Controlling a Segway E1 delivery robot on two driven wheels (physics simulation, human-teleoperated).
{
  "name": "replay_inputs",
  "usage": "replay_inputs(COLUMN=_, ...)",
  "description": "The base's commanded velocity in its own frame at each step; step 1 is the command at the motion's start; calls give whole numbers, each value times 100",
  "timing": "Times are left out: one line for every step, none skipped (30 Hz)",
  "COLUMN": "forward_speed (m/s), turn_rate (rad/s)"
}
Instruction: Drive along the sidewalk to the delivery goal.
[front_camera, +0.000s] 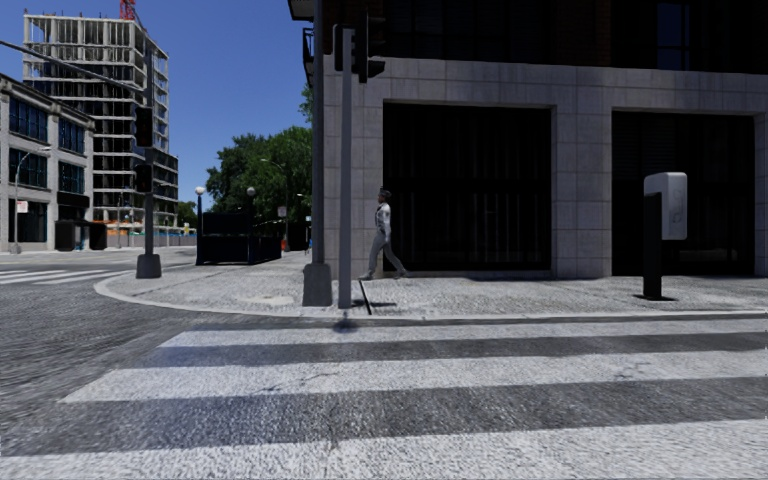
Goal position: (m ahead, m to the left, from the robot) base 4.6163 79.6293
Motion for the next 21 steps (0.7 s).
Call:
replay_inputs(forward_speed=200, turn_rate=0)
replay_inputs(forward_speed=200, turn_rate=0)
replay_inputs(forward_speed=200, turn_rate=-4)
replay_inputs(forward_speed=200, turn_rate=-16)
replay_inputs(forward_speed=200, turn_rate=-16)
replay_inputs(forward_speed=200, turn_rate=-32)
replay_inputs(forward_speed=200, turn_rate=-45)
replay_inputs(forward_speed=200, turn_rate=-48)
replay_inputs(forward_speed=200, turn_rate=-48)
replay_inputs(forward_speed=200, turn_rate=-50)
replay_inputs(forward_speed=200, turn_rate=-50)
replay_inputs(forward_speed=200, turn_rate=-53)
replay_inputs(forward_speed=200, turn_rate=-53)
replay_inputs(forward_speed=200, turn_rate=-54)
replay_inputs(forward_speed=200, turn_rate=-55)
replay_inputs(forward_speed=200, turn_rate=-55)
replay_inputs(forward_speed=200, turn_rate=-55)
replay_inputs(forward_speed=200, turn_rate=-55)
replay_inputs(forward_speed=200, turn_rate=-55)
replay_inputs(forward_speed=200, turn_rate=-55)
replay_inputs(forward_speed=200, turn_rate=-55)
